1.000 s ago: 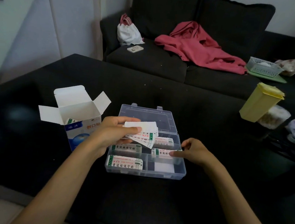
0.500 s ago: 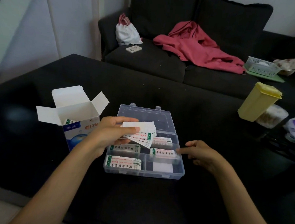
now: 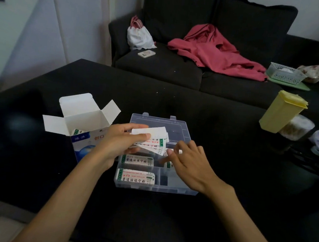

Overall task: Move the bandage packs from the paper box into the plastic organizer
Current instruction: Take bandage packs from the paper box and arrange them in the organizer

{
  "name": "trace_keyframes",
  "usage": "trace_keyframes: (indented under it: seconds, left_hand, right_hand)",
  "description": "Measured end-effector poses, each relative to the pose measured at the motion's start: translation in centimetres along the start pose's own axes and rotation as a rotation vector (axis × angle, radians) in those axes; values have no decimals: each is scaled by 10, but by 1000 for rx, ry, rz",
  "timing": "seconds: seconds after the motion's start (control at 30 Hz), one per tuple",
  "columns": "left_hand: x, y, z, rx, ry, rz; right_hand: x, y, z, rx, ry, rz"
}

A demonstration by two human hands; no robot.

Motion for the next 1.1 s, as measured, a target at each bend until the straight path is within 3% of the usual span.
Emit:
trace_keyframes:
  seconds: [0.17,0.27,0.33,0.47,0.63,0.8,1.0,1.1]
  left_hand:
    - [0,1,-1,7,10,3]
    - [0,-1,-1,27,2,-13]
    - [-2,-8,0,68,-16,-58]
    - [-5,-25,0,81,-27,-161]
    - [-7,-37,-4,74,25,-274]
    - [-5,-41,-7,93,69,-284]
    - [-5,-29,-4,109,23,-185]
    - [-2,-11,-2,102,-3,-50]
  right_hand:
    - [1,-3,7,77,-49,-15]
    - [0,22,17,608,-129,231]
    - [-1,37,16,806,-75,319]
    - [0,27,-3,608,57,128]
    - [-3,29,2,616,65,194]
    - [-2,28,5,599,44,223]
    - [-6,50,27,794,-70,357]
    - [-7,45,48,577,-167,210]
Point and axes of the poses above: each hand's wrist, its own x-axis towards the middle knuckle, its own y-axis out of the back of the hand, z = x × y, the point moved 8 cm from there along x, towards the middle knuckle, and after that the axes turned 9 degrees about x, right-handed, at the moved point
